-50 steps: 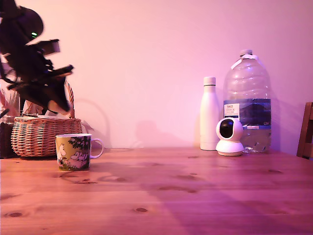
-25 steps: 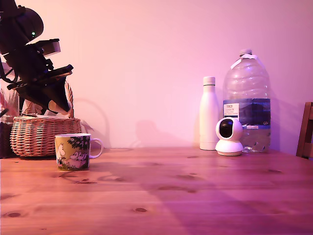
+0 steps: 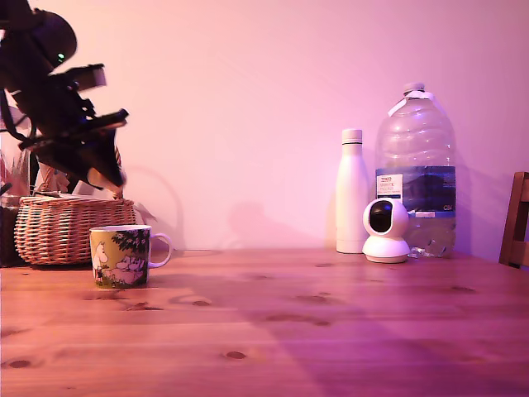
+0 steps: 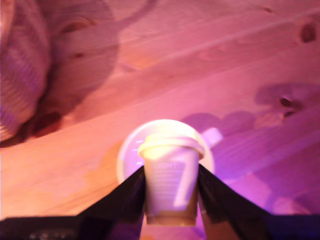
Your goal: Pick up the coffee capsules from the table one by one and drop them inside the nearest coffee cup
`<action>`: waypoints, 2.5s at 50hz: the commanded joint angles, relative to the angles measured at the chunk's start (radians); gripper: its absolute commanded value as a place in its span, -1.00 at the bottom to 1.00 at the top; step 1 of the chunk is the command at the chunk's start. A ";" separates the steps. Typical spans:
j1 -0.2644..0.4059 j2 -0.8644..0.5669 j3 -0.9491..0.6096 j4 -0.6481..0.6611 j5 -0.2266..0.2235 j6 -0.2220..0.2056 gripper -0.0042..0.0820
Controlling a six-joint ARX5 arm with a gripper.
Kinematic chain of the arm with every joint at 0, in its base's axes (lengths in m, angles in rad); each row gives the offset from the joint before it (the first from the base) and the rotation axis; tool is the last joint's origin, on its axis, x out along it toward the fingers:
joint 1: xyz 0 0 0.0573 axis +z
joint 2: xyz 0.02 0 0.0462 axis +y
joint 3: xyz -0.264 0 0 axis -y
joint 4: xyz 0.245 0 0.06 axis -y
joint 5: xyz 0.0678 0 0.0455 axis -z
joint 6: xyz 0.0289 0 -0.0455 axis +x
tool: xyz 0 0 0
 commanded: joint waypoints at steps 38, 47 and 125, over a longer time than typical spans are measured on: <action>-0.035 0.211 0.194 -0.195 -0.110 0.024 -0.34; -0.035 0.216 0.194 -0.173 -0.109 0.024 -0.34; -0.052 -0.256 -0.191 0.074 -0.061 0.021 -0.95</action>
